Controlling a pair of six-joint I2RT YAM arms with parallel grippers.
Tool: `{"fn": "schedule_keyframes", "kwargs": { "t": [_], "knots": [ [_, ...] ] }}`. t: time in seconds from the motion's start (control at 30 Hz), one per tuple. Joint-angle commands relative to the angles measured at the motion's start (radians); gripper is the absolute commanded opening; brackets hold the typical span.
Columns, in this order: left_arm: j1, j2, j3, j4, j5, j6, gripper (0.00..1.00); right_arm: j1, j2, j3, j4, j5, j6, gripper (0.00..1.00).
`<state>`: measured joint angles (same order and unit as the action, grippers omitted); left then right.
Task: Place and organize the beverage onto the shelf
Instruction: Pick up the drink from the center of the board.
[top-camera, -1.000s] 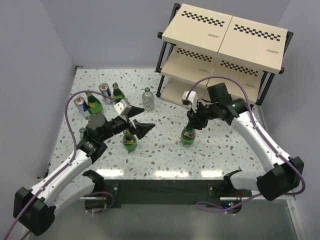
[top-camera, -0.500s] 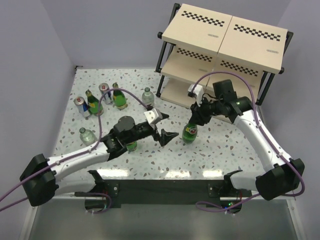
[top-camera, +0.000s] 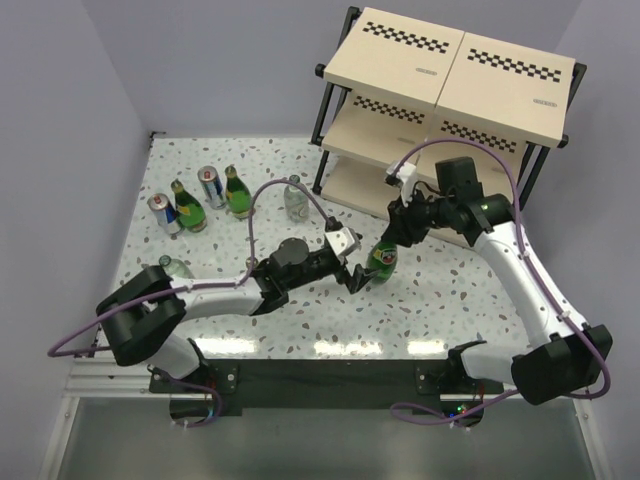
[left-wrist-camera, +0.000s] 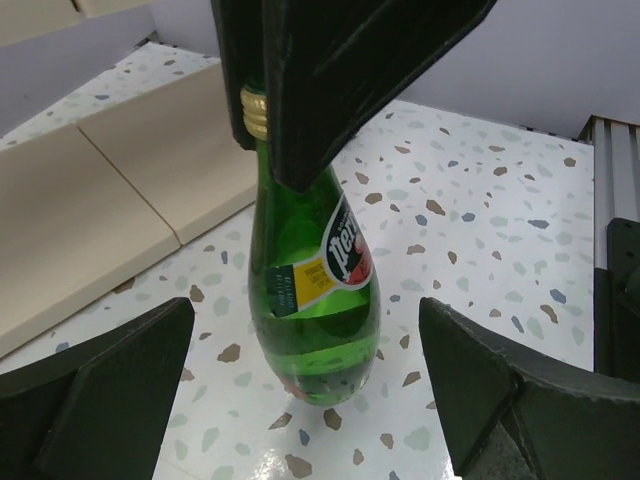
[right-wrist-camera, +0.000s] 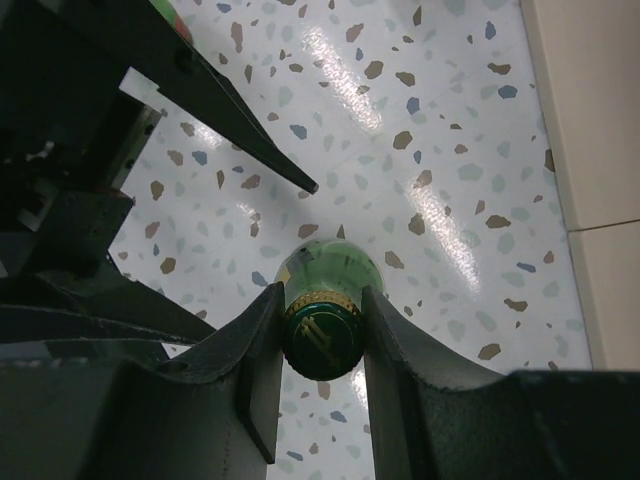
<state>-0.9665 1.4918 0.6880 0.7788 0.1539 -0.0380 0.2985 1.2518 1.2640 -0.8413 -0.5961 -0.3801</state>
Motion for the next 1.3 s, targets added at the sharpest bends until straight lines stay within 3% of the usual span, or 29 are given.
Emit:
{"fn": "schedule_keyframes", "kwargs": {
  "t": [0.0,0.4,0.7,0.97,1.07,1.1,1.17,1.2,1.23,1.27],
  "knots": [
    [-0.026,0.056,0.06,0.116,0.024,0.027,1.0,-0.012,-0.066,0.071,0.111,-0.082,0.05,0.0],
    [-0.054,0.212,0.166,0.083,-0.019,0.033,1.0,-0.016,-0.1,0.032,0.146,-0.114,0.07,0.0],
    [-0.055,0.246,0.205,0.04,-0.073,0.072,0.98,-0.018,-0.103,0.012,0.165,-0.123,0.079,0.0],
    [-0.055,0.292,0.248,-0.013,-0.079,0.085,0.91,-0.019,-0.104,0.005,0.169,-0.123,0.083,0.0],
    [-0.055,0.298,0.255,-0.019,-0.086,0.092,0.81,-0.019,-0.104,-0.002,0.176,-0.126,0.084,0.0],
    [-0.055,0.298,0.261,-0.026,-0.088,0.096,0.63,-0.019,-0.103,-0.003,0.176,-0.123,0.084,0.0],
    [-0.055,0.298,0.28,-0.056,-0.096,0.095,0.41,-0.019,-0.101,-0.006,0.177,-0.12,0.081,0.0],
    [-0.055,0.294,0.28,-0.062,-0.097,0.093,0.17,-0.019,-0.101,-0.009,0.177,-0.119,0.079,0.0],
    [-0.055,0.291,0.278,-0.062,-0.096,0.09,0.04,-0.019,-0.101,-0.012,0.18,-0.116,0.078,0.0],
    [-0.055,0.283,0.272,-0.055,-0.1,0.081,0.0,-0.018,-0.103,-0.015,0.182,-0.119,0.075,0.0]
  ]
}}
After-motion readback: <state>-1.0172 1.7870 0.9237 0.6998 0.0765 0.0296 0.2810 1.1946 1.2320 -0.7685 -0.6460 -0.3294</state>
